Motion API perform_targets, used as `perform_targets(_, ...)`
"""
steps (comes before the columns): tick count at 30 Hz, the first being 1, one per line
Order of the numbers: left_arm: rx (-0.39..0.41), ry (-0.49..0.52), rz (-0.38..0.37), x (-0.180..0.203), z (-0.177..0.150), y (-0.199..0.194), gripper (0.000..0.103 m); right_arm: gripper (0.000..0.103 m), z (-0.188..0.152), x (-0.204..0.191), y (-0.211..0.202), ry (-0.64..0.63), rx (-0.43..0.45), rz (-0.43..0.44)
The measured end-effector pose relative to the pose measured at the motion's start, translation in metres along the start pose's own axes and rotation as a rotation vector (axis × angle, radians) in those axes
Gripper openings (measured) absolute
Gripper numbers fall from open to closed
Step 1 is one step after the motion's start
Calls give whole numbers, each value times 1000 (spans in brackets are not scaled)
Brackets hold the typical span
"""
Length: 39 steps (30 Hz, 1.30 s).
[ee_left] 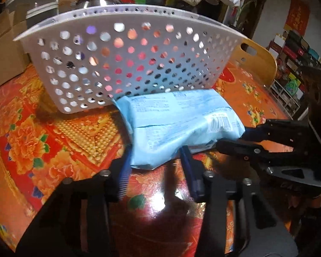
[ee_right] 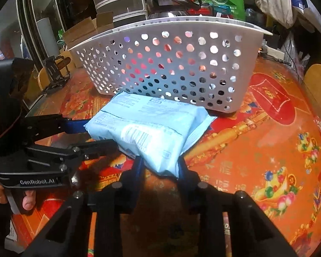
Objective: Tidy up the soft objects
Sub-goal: 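Lift the wipes pack with both grippers and carry it over the basket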
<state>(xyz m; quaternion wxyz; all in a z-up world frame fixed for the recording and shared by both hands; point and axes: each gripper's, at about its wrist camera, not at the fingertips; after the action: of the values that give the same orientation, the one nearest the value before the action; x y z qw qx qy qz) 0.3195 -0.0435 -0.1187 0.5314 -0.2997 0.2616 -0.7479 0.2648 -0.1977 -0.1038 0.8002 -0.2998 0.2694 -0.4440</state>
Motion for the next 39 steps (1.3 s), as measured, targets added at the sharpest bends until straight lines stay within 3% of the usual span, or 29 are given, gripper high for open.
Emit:
perform_targets(10,66,16,27,3,-11,-29,26,20,-1,-10,-6,-18,33,-15)
perform_targets(25,174,90,33,14,-23,-72,26,19,-13,-31,-40,-50,148,-62)
perform_targets(39,302,99,39,24,-26,-135,26,19,-6,-49,-85,-69,230,-39)
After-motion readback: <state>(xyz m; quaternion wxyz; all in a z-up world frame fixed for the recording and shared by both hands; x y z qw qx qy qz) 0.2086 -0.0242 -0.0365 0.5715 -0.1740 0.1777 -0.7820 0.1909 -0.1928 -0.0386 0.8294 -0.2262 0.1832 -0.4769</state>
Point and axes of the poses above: each gripper's, at about its wrist camera, not at the fingertips, and y roughly the way its jaws point, x to its right, z to its top, and after that the axes turned 4 degrees about x, right-handed
